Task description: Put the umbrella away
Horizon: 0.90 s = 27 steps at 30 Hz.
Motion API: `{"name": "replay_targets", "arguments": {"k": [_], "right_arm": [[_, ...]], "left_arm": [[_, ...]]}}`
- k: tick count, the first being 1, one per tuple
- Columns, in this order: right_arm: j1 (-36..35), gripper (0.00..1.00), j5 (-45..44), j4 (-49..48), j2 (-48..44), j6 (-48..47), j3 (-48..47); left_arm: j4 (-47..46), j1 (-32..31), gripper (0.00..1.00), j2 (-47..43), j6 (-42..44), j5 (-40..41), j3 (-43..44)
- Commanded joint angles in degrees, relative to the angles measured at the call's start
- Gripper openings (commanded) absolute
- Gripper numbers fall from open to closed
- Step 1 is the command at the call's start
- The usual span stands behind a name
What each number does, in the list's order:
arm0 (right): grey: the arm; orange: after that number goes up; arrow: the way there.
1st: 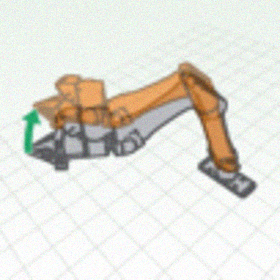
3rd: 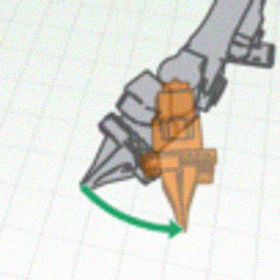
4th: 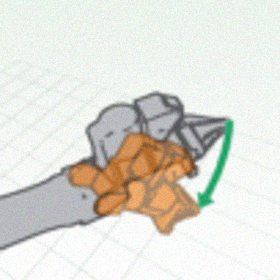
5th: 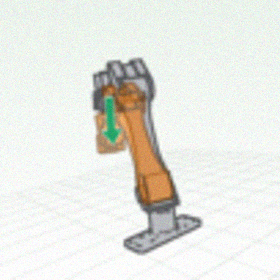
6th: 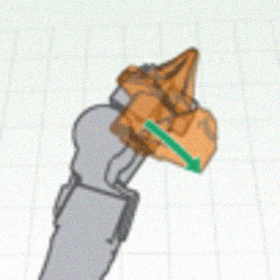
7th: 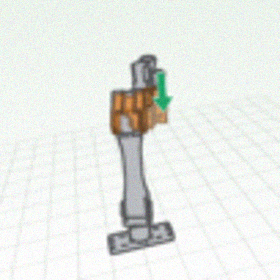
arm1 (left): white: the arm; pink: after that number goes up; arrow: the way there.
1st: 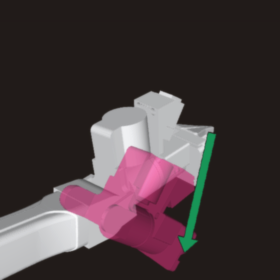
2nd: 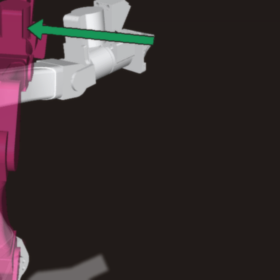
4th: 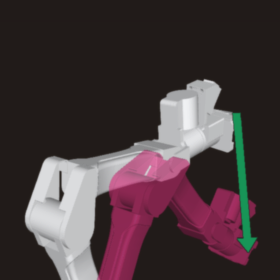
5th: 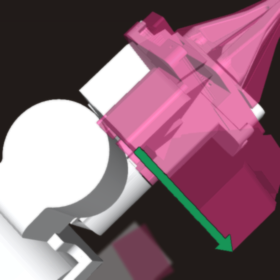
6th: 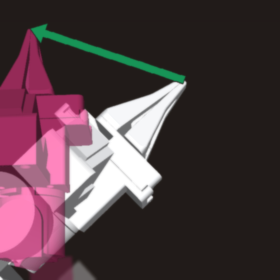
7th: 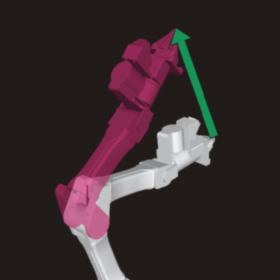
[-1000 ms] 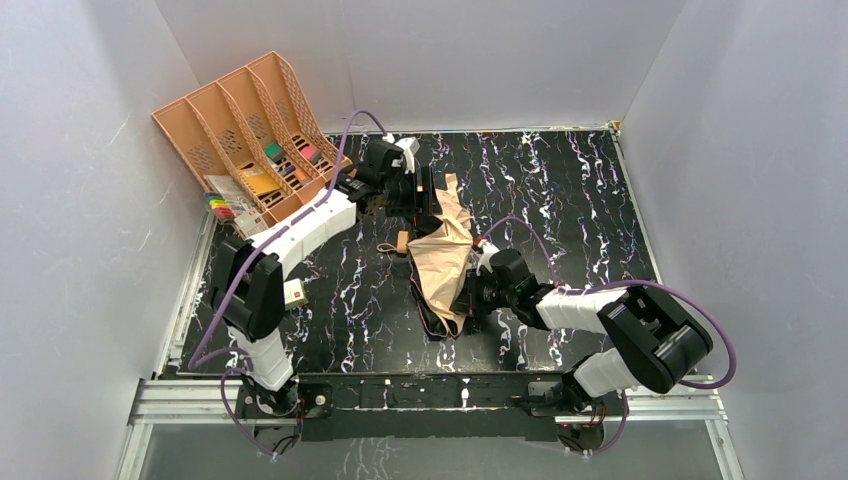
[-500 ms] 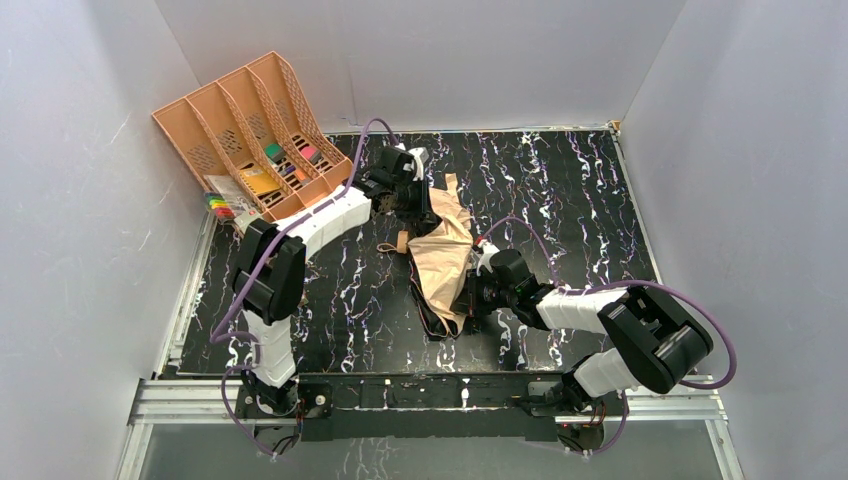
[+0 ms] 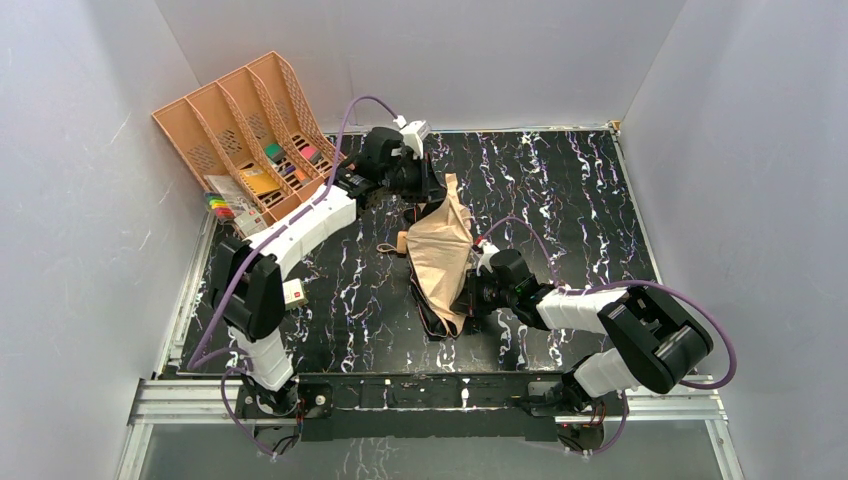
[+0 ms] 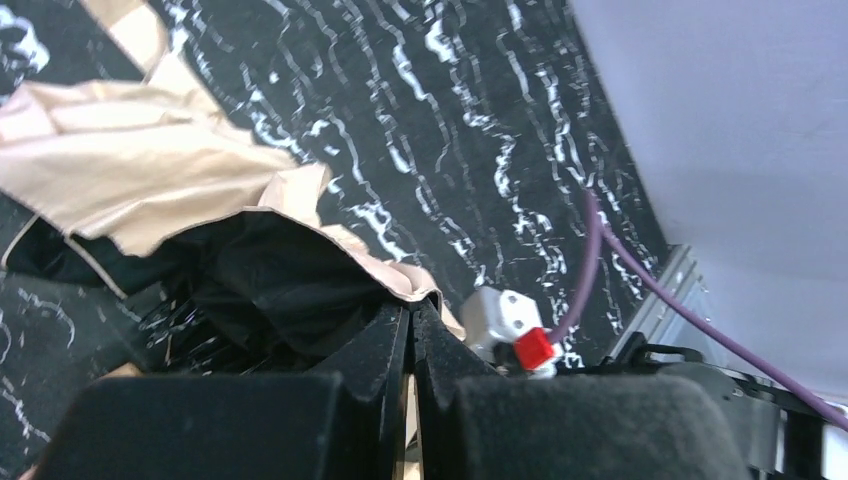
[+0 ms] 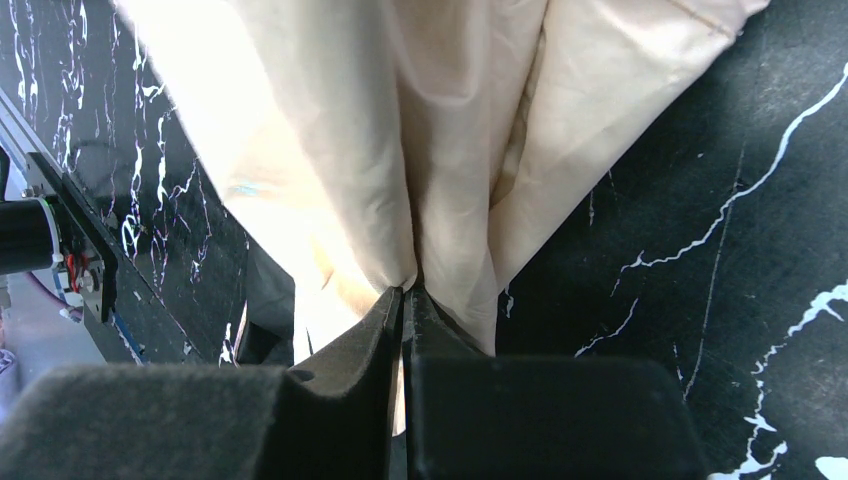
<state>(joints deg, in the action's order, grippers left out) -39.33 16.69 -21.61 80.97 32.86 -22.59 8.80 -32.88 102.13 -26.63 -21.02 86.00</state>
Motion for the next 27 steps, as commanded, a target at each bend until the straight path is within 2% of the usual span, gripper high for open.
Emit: {"name": "replay_targets", "arguments": {"k": [1, 6, 10, 16, 19, 22, 27], "right_arm": [[0.04, 0.14, -1.25, 5.60, 0.87, -1.19, 2.42], [0.01, 0.14, -1.11, 5.52, 0.77, -1.17, 2.57], [-0.03, 0.14, -1.05, 5.36, 0.81, -1.22, 2.54], [0.02, 0.13, -1.08, 5.09, 1.12, -1.20, 2.51], [0.02, 0.14, -1.13, 4.97, 1.12, -1.22, 2.70], [0.03, 0.14, -1.18, 4.83, 1.20, -1.13, 2.89], [-0.02, 0.14, -1.18, 4.51, 1.29, -1.05, 2.99]], "left_arm": [[-5.46, 0.17, 0.00, -4.89, 0.33, -5.48, 1.15], [-8.46, 0.21, 0.01, -6.22, 0.04, -9.52, 0.05], [-7.11, 0.27, 0.40, -6.96, 0.30, -7.14, -1.37], [-1.52, 0.36, 0.75, -7.41, -0.22, 1.65, -1.38], [3.66, 0.45, 0.83, -5.37, -1.41, 5.62, 2.18], [8.66, 0.45, 0.84, -2.53, -2.72, 6.31, 6.46], [10.26, 0.45, 0.86, 0.10, -5.51, 5.33, 7.87]]}}
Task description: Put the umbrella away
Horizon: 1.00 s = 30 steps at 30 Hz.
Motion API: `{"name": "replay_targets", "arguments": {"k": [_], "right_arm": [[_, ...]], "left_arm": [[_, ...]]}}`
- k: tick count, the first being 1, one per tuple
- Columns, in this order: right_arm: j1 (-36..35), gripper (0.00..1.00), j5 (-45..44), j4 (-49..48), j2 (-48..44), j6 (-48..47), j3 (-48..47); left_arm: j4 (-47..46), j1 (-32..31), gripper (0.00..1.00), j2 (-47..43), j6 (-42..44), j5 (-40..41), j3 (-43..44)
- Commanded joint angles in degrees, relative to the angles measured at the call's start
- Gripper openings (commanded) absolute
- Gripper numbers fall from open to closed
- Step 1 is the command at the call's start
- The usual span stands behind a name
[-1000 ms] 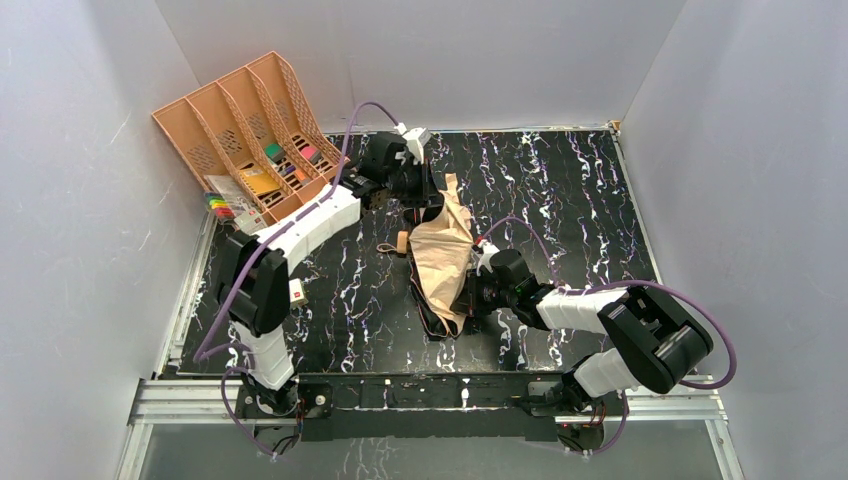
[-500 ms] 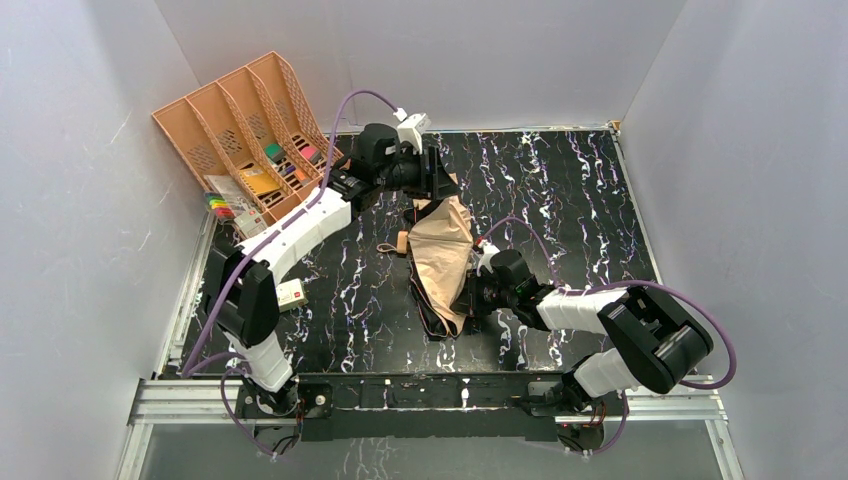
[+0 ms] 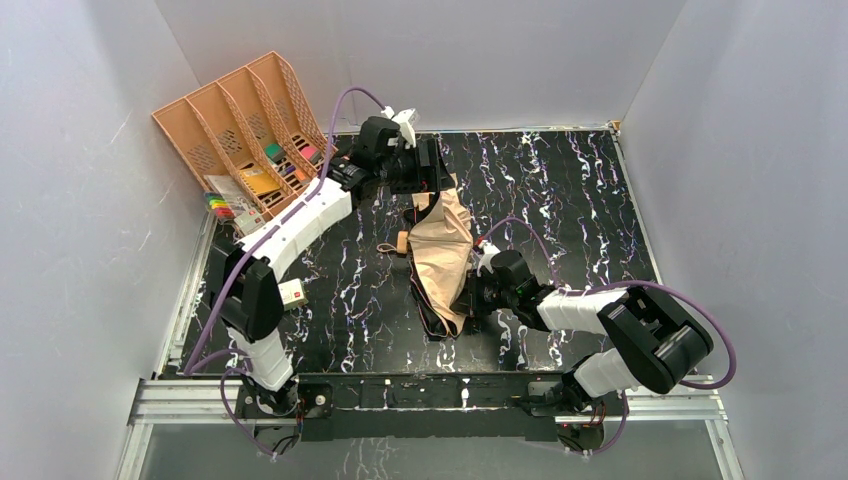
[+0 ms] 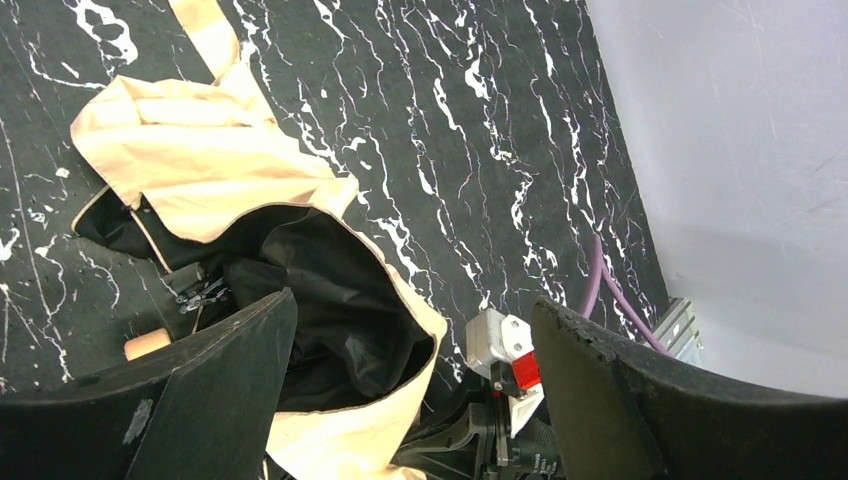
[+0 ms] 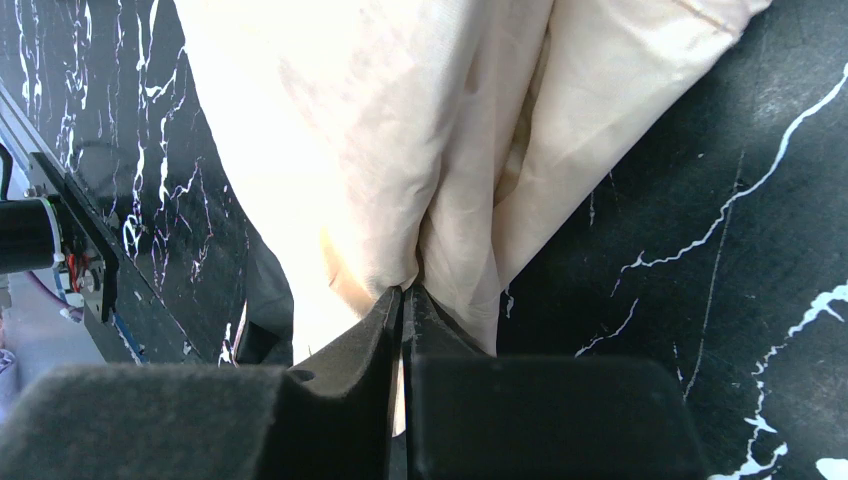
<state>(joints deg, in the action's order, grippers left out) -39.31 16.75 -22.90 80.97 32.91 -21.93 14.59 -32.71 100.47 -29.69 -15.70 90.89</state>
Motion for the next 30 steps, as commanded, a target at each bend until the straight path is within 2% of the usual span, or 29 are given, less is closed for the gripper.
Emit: {"name": "replay_targets", "arguments": {"k": [1, 6, 9, 14, 19, 21, 27, 30], "right_arm": [[-0.05, 0.14, -1.16, 5.70, 1.42, -1.02, 2.29], [-0.03, 0.14, -1.06, 5.46, 1.48, -0.96, 2.48], [0.02, 0.14, -0.95, 5.23, 1.46, -0.75, 2.63], [-0.01, 0.14, -1.07, 5.14, 1.21, -0.61, 2.91], [-0.04, 0.14, -0.88, 4.88, 1.31, -0.55, 2.95], [-0.01, 0.14, -0.96, 4.80, 1.30, -0.56, 3.11], [0.01, 0.14, -0.99, 4.44, 1.38, -0.41, 3.37], [0.02, 0.14, -0.97, 4.26, 1.46, -0.39, 3.51]], "left_arm": [[5.17, 0.28, 0.86, 2.81, -2.43, -0.58, 3.69], [10.44, -0.11, 0.83, 8.52, -0.43, -2.56, 9.41], [14.67, -0.32, 0.76, 11.97, 1.92, -2.54, 13.45], [19.84, -0.40, 0.49, 14.52, 4.63, -0.33, 17.91], [20.17, -0.40, 0.13, 14.07, 5.14, 0.06, 19.53], [19.79, -0.40, 0.04, 13.63, 5.05, -0.21, 20.50], [12.61, -0.34, 0.00, 9.29, 2.46, -6.52, 19.60], [7.70, -0.34, 0.03, 6.30, 0.28, -9.56, 17.49]]}}
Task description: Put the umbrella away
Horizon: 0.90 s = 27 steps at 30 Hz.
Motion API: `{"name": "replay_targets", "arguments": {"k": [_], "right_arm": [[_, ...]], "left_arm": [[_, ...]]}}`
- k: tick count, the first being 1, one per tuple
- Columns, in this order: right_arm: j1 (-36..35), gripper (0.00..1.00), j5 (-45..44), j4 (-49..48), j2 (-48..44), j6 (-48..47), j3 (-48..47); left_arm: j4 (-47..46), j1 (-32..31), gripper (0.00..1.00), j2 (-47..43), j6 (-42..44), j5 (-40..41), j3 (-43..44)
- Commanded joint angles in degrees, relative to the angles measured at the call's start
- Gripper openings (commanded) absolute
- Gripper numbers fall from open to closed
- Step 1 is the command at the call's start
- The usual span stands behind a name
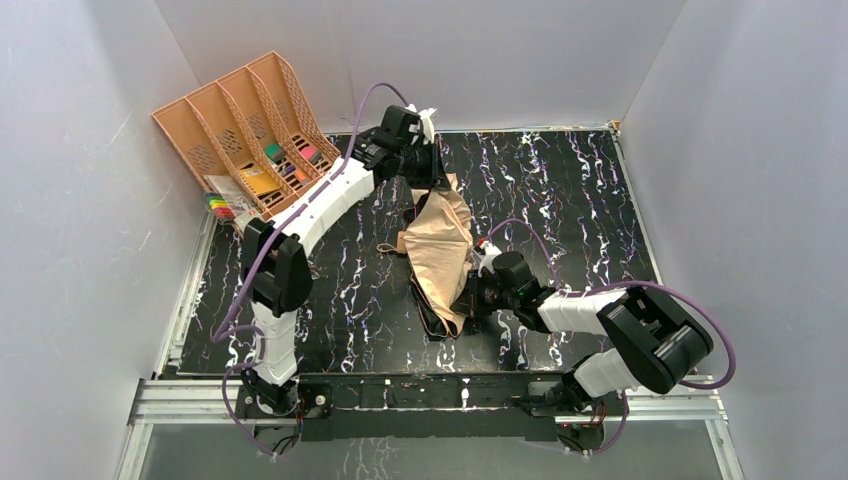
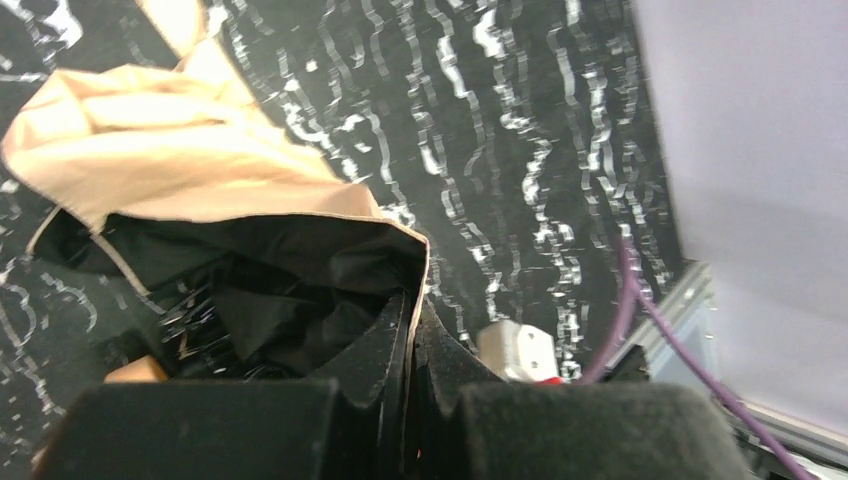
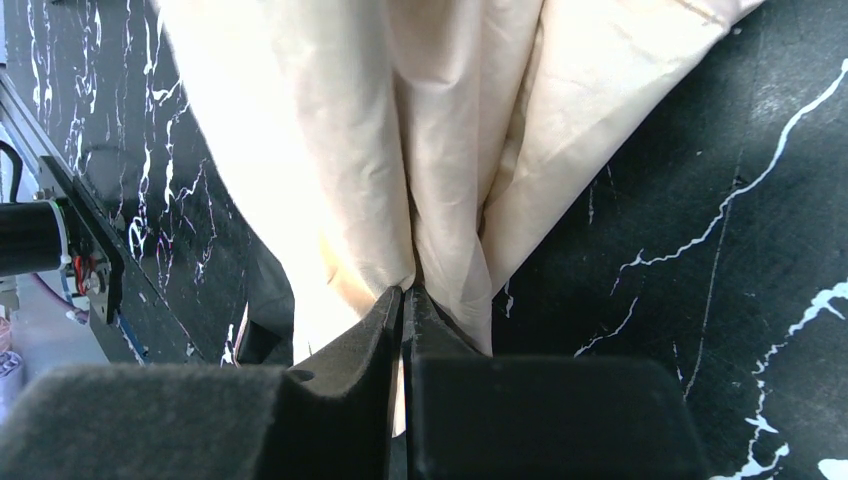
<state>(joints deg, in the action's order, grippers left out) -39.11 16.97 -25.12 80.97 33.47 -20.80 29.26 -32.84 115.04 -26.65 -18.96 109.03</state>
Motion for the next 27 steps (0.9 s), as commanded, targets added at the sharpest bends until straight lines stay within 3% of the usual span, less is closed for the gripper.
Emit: {"name": "replay_targets", "arguments": {"k": [1, 3, 7, 11, 13, 16, 18, 23, 27], "right_arm": [[-0.25, 0.14, -1.23, 6.43, 1.59, -0.97, 2.34], [-0.24, 0.14, -1.11, 6.35, 1.80, -1.02, 2.30], [-0.22, 0.14, -0.83, 6.21, 2.17, -1.04, 2.21], [-0.19, 0.14, -0.95, 6.40, 2.23, -1.22, 2.09], [-0.22, 0.14, -0.93, 6.49, 2.18, -1.22, 2.05], [-0.19, 0.14, -0.95, 6.57, 2.09, -1.22, 2.08], [-0.23, 0.14, -0.91, 6.58, 2.09, -1.22, 2.07], [-0.23, 0.14, -1.00, 6.80, 2.04, -1.38, 2.07], [-0.24, 0.14, -1.06, 6.81, 1.76, -1.31, 2.30]], "left_arm": [[-7.91, -0.18, 0.05, -9.16, -3.24, -6.81, -1.08], [-9.11, -0.12, 0.12, -10.45, -3.84, -7.50, -1.65], [-9.36, 0.01, 0.16, -11.88, -4.10, -7.59, -1.69], [-9.31, 0.23, 0.06, -12.46, -3.91, -7.65, -2.37], [-8.33, 0.32, 0.06, -12.43, -3.18, -6.41, -2.61], [-4.86, 0.32, 0.35, -11.71, -1.18, -2.20, -1.68], [-0.81, 0.32, 0.48, -10.52, 0.55, 2.47, 0.28], [7.53, 0.32, 0.54, -7.25, 4.67, 9.38, 5.00], [9.83, 0.32, 0.57, -4.46, 6.10, 8.67, 7.20]]}}
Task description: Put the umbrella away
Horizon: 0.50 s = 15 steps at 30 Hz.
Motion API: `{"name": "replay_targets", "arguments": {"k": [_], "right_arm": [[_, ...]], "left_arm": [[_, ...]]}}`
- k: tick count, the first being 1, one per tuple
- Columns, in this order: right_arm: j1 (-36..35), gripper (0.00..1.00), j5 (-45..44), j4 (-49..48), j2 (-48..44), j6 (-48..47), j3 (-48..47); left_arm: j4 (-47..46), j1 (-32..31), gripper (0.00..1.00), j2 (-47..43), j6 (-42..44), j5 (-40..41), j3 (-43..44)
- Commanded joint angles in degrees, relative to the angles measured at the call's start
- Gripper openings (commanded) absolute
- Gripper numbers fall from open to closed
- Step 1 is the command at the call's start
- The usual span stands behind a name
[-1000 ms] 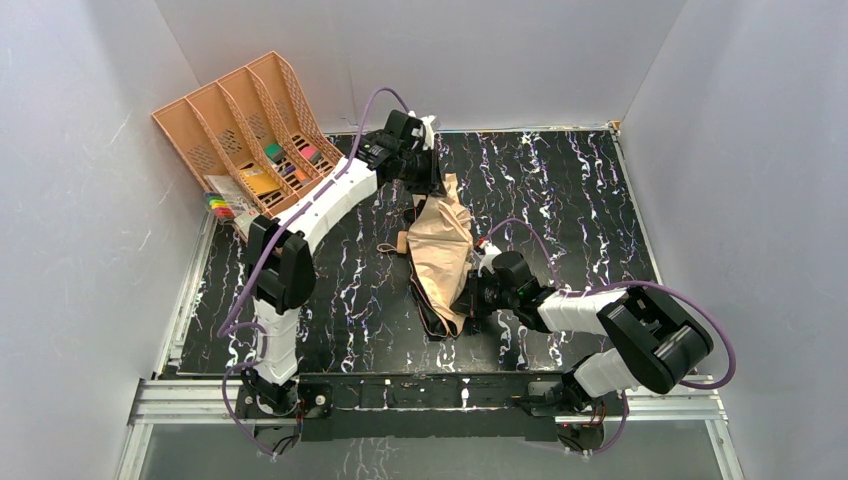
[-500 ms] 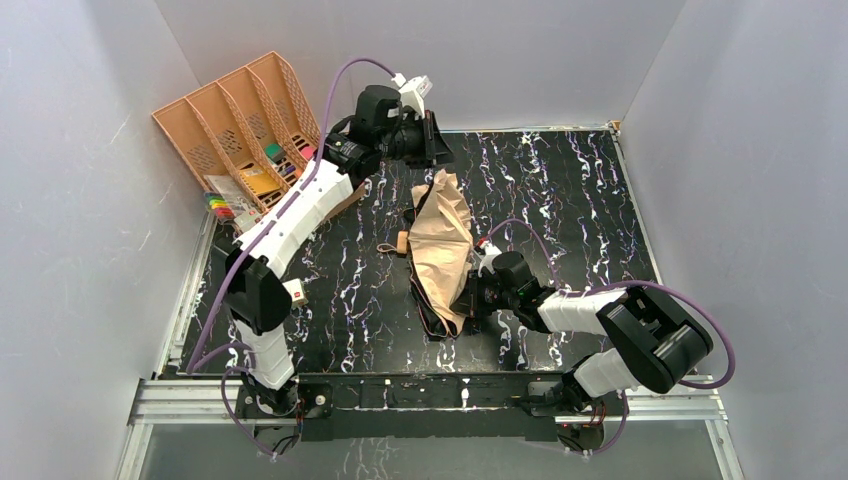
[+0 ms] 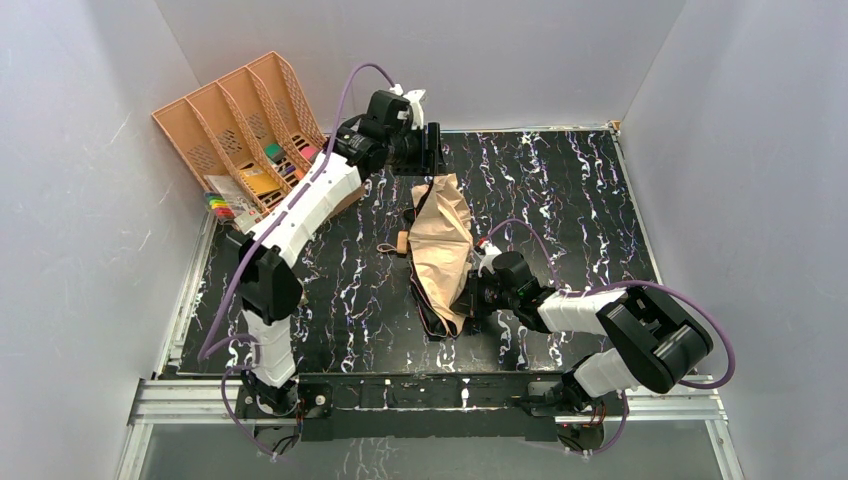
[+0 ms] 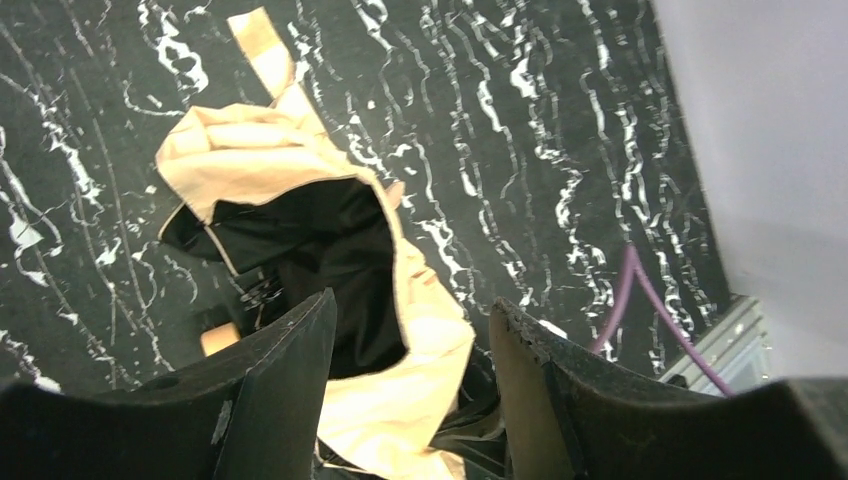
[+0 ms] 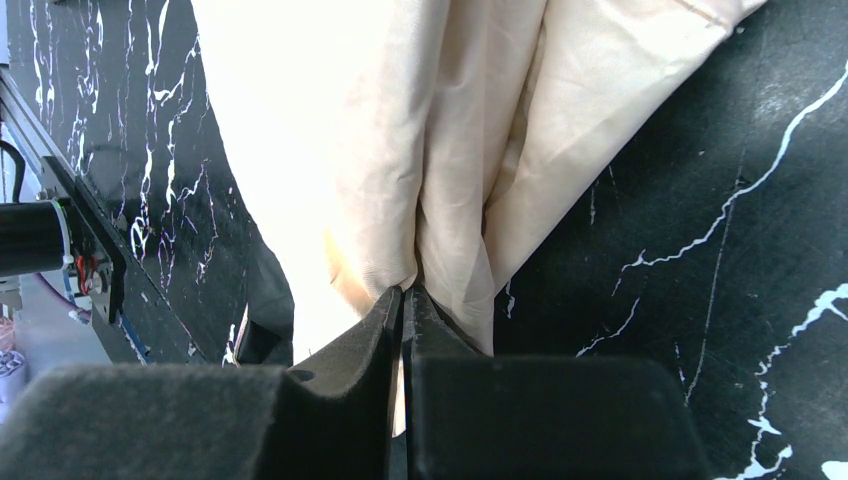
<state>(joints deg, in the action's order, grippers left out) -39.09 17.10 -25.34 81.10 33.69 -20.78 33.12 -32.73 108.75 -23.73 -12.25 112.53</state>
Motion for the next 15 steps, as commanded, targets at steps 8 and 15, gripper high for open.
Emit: {"name": "replay_targets", "arguments": {"k": [8, 15], "right_arm": [[-0.28, 0.14, -1.38, 6.34, 1.34, -1.14, 3.20], [-0.24, 0.14, -1.13, 6.48, 0.77, -1.08, 2.90]], "left_arm": [[7.26, 0.21, 0.48, 8.09, 3.56, -1.80, 8.02], [6.73, 0.21, 0.02, 8.48, 3.51, -2.16, 8.91]]}}
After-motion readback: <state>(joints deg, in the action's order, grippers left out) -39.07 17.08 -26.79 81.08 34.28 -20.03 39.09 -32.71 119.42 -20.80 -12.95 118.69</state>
